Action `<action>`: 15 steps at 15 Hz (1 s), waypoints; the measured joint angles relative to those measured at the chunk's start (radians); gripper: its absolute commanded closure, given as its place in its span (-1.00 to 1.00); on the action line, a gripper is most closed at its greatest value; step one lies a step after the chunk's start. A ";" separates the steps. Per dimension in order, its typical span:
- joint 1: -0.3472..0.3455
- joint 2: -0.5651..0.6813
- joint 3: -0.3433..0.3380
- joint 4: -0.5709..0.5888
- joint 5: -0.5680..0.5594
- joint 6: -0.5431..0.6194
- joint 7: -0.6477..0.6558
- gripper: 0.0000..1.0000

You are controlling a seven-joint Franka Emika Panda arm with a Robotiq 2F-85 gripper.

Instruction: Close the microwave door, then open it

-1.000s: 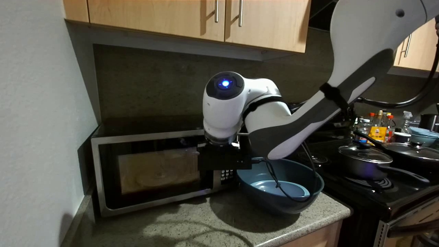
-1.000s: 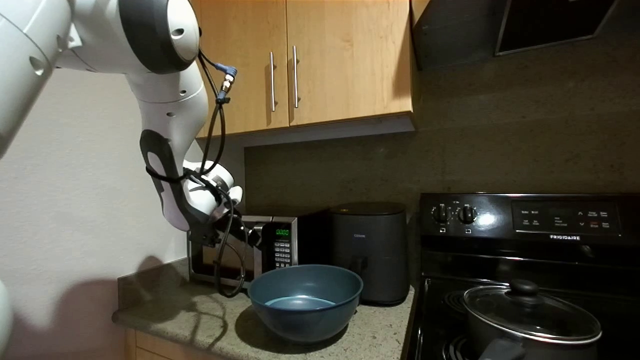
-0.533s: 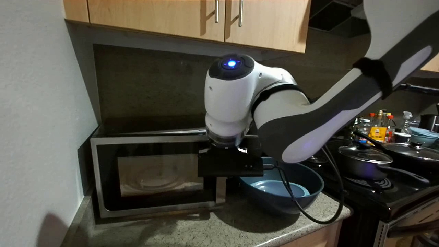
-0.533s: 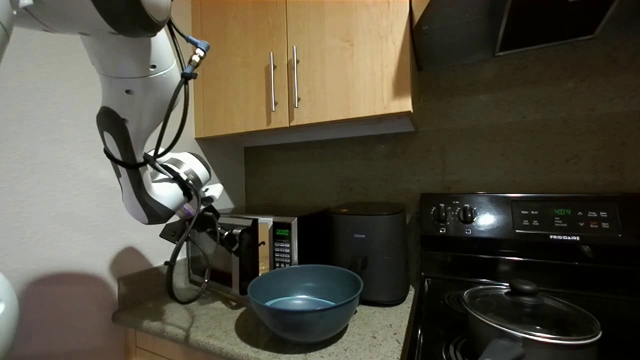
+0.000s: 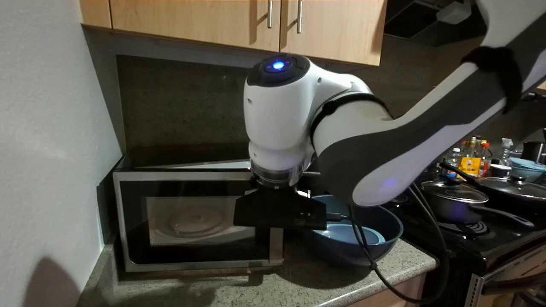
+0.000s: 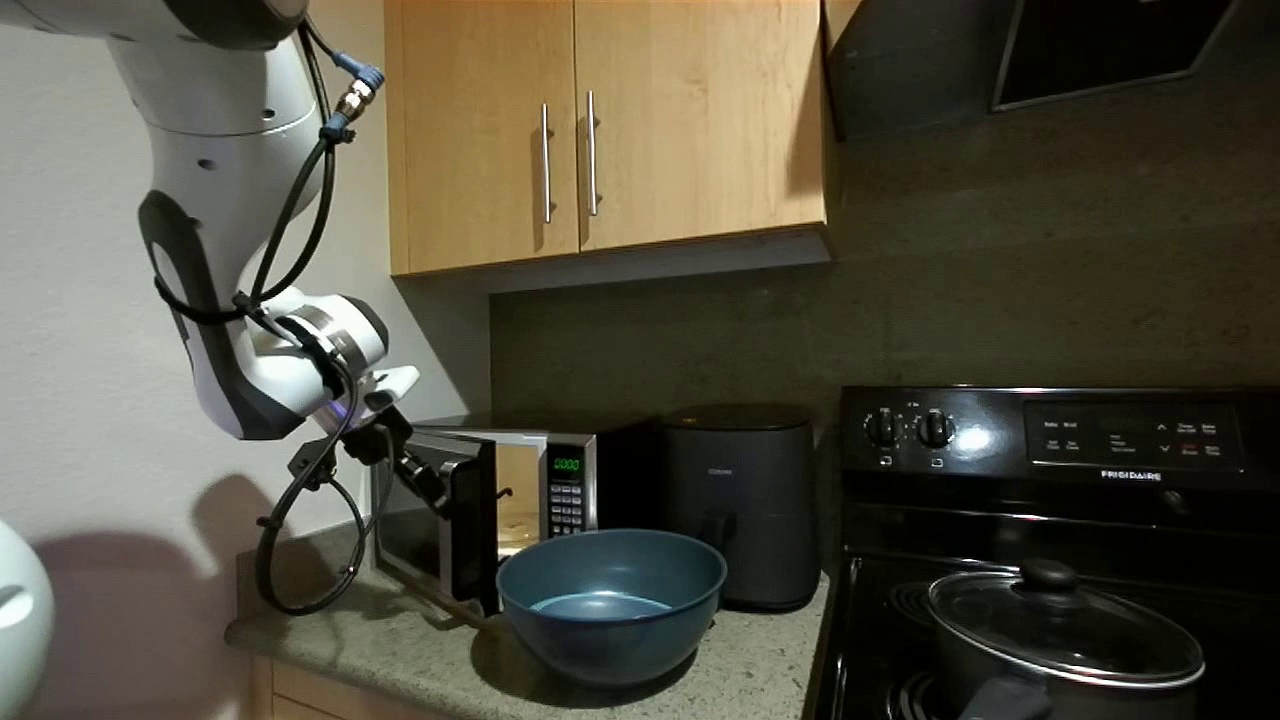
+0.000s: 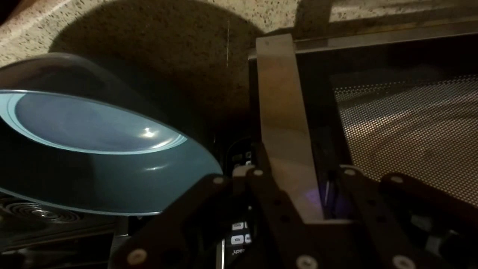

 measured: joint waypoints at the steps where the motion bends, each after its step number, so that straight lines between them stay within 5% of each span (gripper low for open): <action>1: 0.000 0.007 -0.005 0.008 0.000 0.002 0.000 -0.33; 6: 0.000 0.012 -0.010 0.016 0.000 0.002 0.000 -0.95; 11: 0.001 0.011 -0.012 0.023 -0.004 0.002 0.012 -1.00; 15: 0.016 0.001 -0.029 0.040 -0.099 0.002 0.161 -1.00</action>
